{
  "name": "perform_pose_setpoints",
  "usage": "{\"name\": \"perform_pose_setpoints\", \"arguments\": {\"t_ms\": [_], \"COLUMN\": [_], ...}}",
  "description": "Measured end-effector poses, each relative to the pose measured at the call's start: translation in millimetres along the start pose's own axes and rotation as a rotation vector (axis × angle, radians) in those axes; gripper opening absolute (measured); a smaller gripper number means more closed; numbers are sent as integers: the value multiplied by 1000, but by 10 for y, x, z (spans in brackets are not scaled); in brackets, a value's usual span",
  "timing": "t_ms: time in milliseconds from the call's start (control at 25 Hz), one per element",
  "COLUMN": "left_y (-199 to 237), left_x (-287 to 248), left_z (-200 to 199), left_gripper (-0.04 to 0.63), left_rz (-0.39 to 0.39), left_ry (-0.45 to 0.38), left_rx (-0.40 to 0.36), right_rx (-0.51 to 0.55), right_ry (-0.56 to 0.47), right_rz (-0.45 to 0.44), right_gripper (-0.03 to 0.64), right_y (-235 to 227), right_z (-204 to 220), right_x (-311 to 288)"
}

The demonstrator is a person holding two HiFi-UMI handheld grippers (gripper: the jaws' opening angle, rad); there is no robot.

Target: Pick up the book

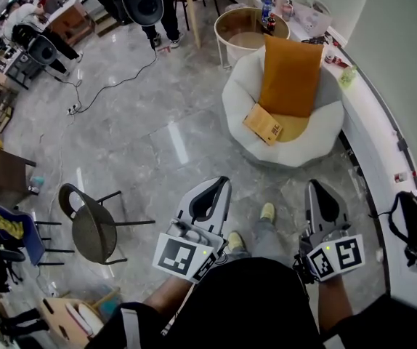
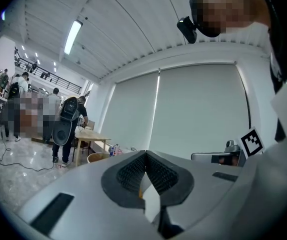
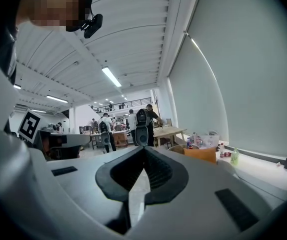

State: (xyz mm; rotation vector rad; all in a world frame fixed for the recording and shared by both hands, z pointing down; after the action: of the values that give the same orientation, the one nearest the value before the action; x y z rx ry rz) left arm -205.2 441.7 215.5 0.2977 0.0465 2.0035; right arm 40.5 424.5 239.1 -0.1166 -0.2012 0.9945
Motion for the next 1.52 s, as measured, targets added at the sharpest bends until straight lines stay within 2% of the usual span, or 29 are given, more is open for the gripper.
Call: {"name": "perform_pose_setpoints", "arguments": {"t_ms": [720, 1080, 1240, 1520], "left_y": [-74, -68, -123, -174], "left_x": [-1280, -1640, -1747, -1820], "left_z": [223, 256, 293, 365], "left_gripper": [5, 5, 5, 5], "left_rz": [43, 20, 25, -6], "left_ry": [35, 46, 22, 45], "left_rx": [-37, -55, -57, -62], "right_rx": [-6, -20, -28, -32], "right_ry": [-34, -42, -40, -37], "right_rz": [18, 14, 5, -20], "right_gripper": [15, 15, 15, 15], "right_y": [-1152, -1505, -1615, -1744], "right_z": [-209, -279, -260, -248], "right_x": [-650, -855, -888, -941]}}
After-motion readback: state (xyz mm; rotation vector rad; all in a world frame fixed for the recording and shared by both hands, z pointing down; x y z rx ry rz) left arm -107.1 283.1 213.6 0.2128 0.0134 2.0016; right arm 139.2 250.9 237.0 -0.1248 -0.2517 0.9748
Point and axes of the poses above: the fingertips, and each gripper's own axes: x backward along the fingers, y to its left, z out of its underside, the point moved 7 cm from there along x, backward along the fingers, and after that the axes turned 15 degrees about -y, right-handed, at the moved point
